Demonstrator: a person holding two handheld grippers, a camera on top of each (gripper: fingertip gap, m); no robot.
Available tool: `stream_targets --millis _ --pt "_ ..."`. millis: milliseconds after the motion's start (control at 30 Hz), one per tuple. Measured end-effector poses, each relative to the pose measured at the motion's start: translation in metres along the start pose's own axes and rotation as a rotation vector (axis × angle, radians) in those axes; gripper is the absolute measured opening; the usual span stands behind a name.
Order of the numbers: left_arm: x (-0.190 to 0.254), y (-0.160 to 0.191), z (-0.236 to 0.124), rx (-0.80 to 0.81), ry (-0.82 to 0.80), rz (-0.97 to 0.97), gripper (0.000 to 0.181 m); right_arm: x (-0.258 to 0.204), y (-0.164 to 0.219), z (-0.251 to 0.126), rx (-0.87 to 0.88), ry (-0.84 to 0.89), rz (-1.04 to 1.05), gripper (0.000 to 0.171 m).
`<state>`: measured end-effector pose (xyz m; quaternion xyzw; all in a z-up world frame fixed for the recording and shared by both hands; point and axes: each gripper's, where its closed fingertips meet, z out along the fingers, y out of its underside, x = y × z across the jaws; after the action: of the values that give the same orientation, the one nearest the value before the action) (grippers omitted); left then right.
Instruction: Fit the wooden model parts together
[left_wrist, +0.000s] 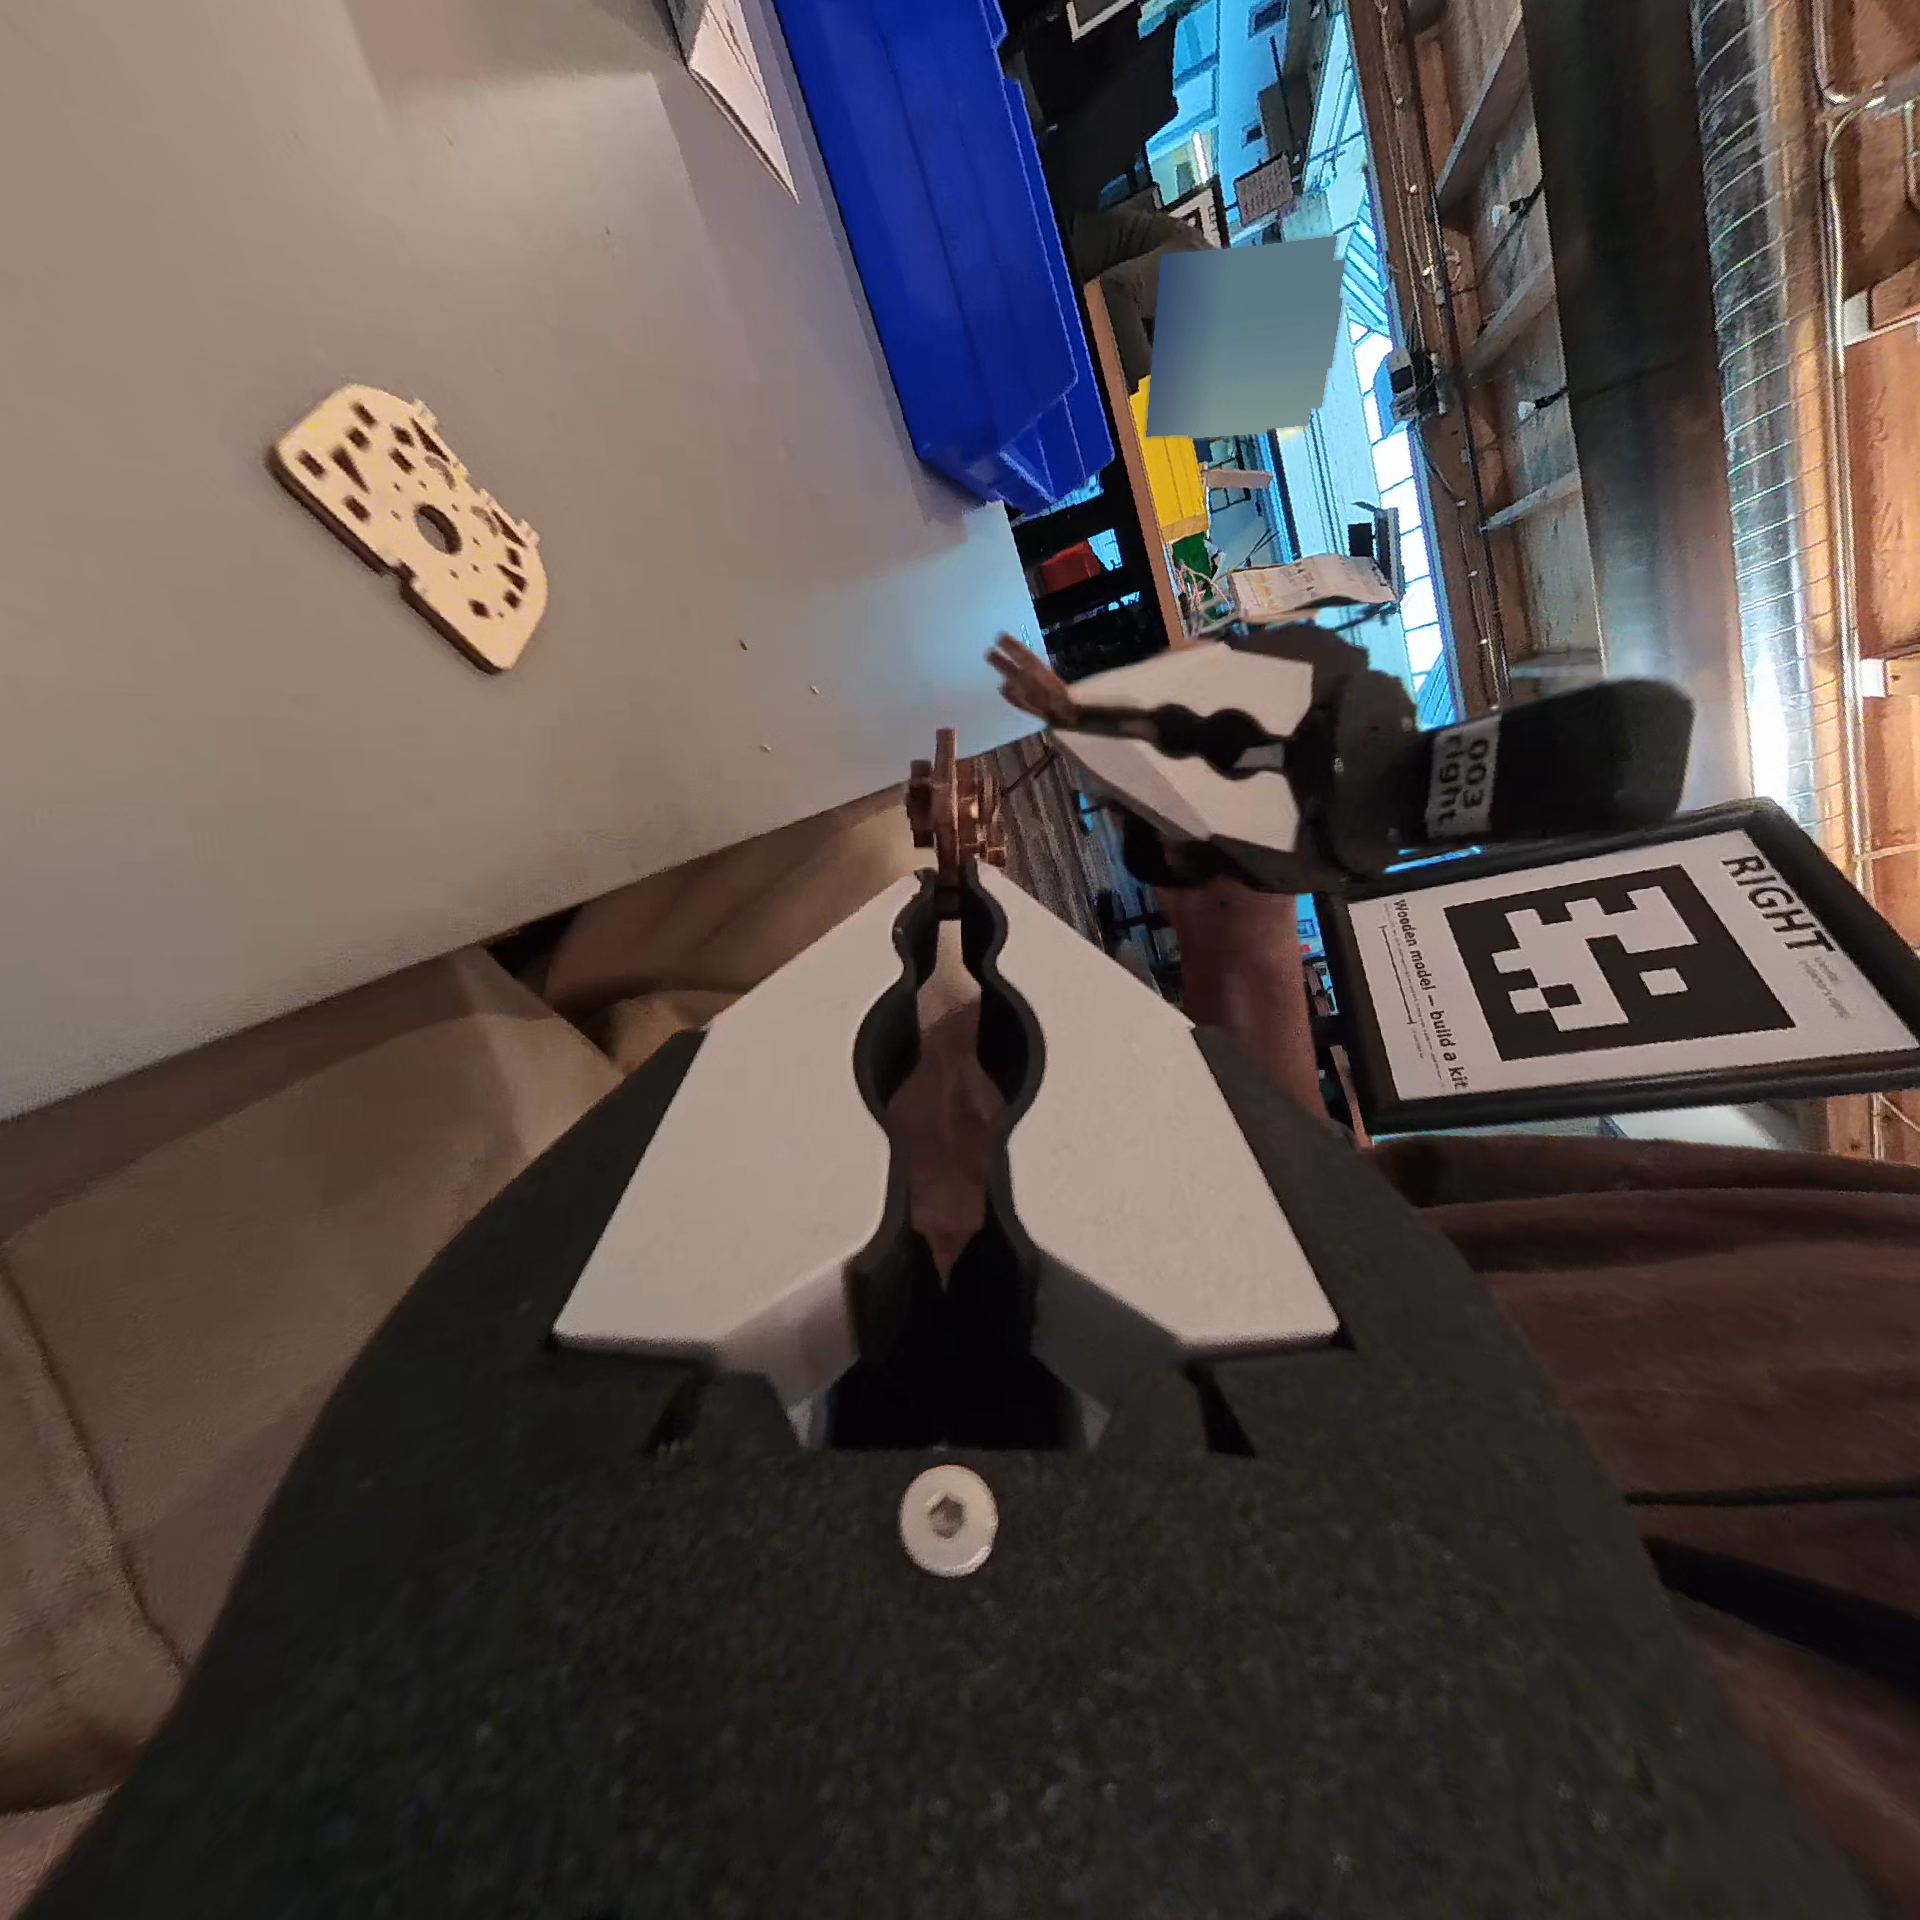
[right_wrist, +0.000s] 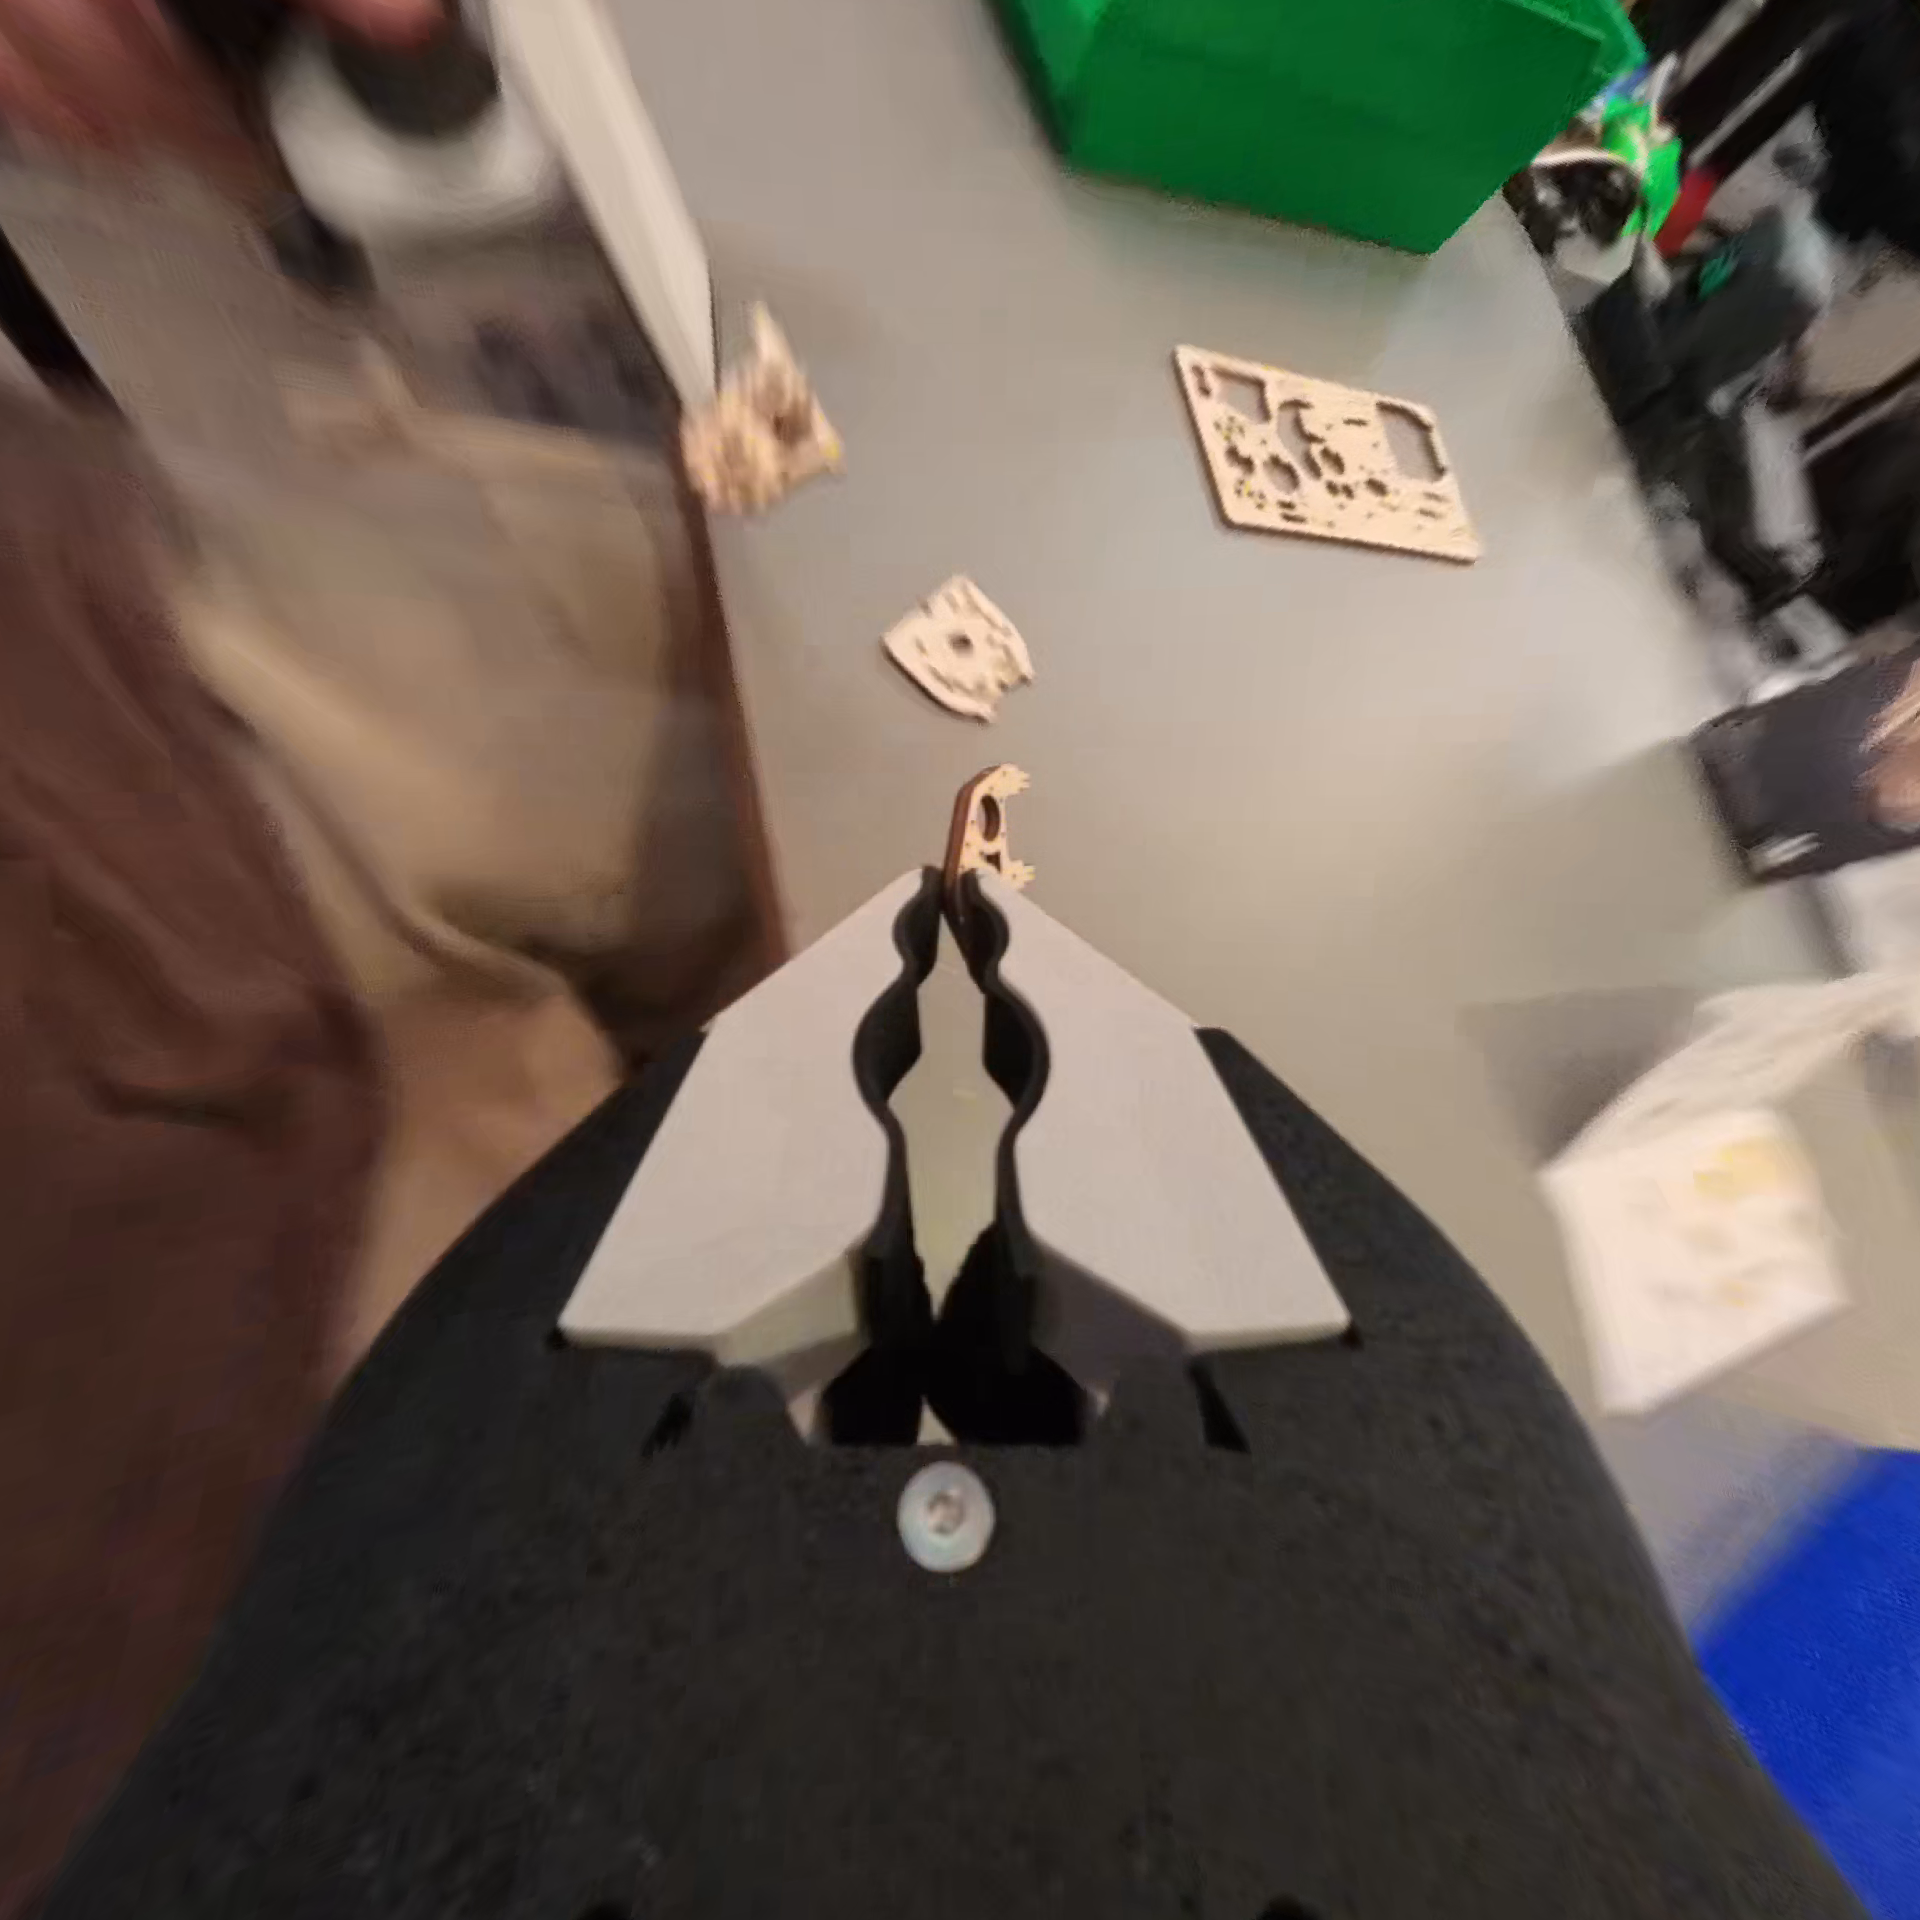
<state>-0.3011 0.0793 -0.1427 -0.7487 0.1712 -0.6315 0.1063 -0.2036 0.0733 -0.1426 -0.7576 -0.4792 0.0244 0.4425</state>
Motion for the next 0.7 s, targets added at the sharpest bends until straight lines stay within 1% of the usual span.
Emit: stream_targets --millis 33,67,133,200,233,367,400,433,500,567,633,700 --pt "-0.002 -0.004 0.000 0.002 -0.001 -0.001 0.002 0.008 0.011 0.012 -0.065 0.029 -0.135 0.003" --pt "-0.004 -0.008 0.000 -0.001 -0.002 0.000 0.002 0.013 0.019 0.024 -0.090 0.032 -0.239 0.003" --pt "-0.010 -0.016 0.005 -0.015 -0.012 0.002 0.002 0.008 0.029 0.045 -0.072 -0.051 -0.347 0.003" --pt "-0.017 -0.025 0.012 -0.028 -0.019 -0.013 0.001 0.009 0.043 0.056 -0.155 -0.125 -0.346 0.003" --pt "-0.020 -0.030 0.017 -0.031 -0.012 -0.035 0.001 0.009 0.047 0.059 -0.162 -0.163 -0.342 0.003" --pt "-0.029 -0.054 0.040 -0.056 0.030 -0.118 0.002 0.023 0.057 0.064 -0.144 -0.217 -0.230 0.005" --pt "-0.031 -0.060 0.046 -0.070 0.033 -0.114 0.002 0.030 0.058 0.063 -0.124 -0.214 -0.171 0.014" --pt "-0.031 -0.065 0.051 -0.088 0.044 -0.105 0.002 0.035 0.058 0.058 -0.099 -0.223 -0.093 0.018" --pt "-0.023 -0.073 0.061 -0.133 0.108 -0.070 0.001 0.044 0.050 0.045 -0.020 -0.269 0.102 0.017" --pt "-0.018 -0.073 0.070 -0.201 0.153 -0.018 0.002 0.054 0.030 0.034 0.100 -0.323 0.319 0.022" --pt "-0.010 -0.072 0.079 -0.257 0.210 0.002 0.002 0.067 0.010 0.025 0.231 -0.379 0.559 0.018" --pt "-0.001 -0.071 0.087 -0.292 0.264 -0.008 0.001 0.075 -0.003 0.018 0.362 -0.508 0.792 0.009"
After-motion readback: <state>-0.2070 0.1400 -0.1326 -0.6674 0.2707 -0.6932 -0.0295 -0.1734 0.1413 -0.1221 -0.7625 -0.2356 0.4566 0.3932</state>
